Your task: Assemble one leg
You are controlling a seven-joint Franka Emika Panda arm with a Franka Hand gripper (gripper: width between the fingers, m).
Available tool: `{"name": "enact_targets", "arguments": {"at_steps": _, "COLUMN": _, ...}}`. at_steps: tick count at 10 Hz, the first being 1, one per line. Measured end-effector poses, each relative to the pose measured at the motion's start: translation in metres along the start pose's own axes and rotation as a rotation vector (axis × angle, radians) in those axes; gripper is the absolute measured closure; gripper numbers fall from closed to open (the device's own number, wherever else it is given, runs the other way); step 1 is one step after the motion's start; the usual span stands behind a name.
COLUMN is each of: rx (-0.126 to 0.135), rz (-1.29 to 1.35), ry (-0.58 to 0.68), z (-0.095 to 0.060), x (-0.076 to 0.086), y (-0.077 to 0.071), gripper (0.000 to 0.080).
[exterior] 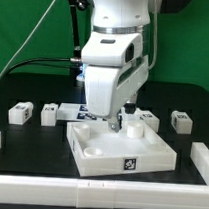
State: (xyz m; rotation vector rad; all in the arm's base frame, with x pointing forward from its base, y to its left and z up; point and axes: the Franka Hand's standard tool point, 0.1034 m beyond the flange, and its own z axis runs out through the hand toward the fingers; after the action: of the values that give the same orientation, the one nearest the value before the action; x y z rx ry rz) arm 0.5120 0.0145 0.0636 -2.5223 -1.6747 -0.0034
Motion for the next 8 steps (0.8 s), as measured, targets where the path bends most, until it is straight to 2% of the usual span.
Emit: {"name": "enact_targets", "arguments": {"at_steps": 8, "rx": 0.0, "rz": 0.001, "ry": -0.001, "z": 0.0001, "x": -0.0006, "y": 0.0002, "gripper": 0.015}}
